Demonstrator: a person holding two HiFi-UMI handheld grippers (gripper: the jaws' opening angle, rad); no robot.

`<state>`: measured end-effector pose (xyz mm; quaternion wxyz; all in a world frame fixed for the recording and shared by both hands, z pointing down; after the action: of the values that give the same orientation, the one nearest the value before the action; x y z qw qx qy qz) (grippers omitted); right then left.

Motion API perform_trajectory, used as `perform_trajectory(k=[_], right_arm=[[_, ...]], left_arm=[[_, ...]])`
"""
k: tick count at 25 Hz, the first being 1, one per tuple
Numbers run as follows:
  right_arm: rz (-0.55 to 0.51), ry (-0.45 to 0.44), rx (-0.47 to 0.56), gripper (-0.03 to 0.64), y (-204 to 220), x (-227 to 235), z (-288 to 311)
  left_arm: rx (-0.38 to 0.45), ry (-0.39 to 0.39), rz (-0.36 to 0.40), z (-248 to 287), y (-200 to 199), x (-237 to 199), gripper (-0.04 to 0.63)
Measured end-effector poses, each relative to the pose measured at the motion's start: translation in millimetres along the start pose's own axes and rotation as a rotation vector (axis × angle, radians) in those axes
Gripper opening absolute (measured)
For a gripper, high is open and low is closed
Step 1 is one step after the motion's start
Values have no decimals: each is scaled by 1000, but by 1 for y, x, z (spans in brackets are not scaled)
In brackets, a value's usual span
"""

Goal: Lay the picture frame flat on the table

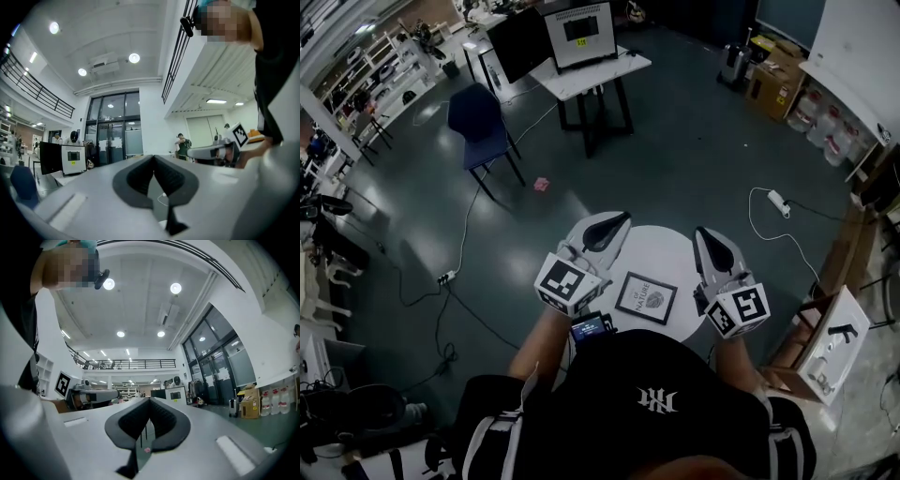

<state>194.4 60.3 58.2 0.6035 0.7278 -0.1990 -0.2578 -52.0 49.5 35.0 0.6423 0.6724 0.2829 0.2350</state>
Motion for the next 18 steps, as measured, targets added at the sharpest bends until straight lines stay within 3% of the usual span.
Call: perform_trajectory(k=[4, 9, 18], right_arm=[[-2, -13, 17, 0, -5, 2, -10], [-90, -48, -20, 0, 3, -11, -22], [-55, -80, -57, 0, 13, -11, -44]], left_arm=[[16, 29, 7, 4, -2, 12, 2], [8, 48, 4, 1, 11, 29, 2], [-38, 34, -75, -3, 37, 46, 2]])
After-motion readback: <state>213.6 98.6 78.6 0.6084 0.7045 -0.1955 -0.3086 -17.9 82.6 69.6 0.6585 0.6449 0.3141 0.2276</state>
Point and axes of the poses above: the fingertips, and each gripper's own axes: z forward along the fingers, x to its right, y out of its underside, the point moved 9 cm from there along -z, backward along the fingers, and after that the axes turned 11 degrees about -z, right-handed, at the moved point
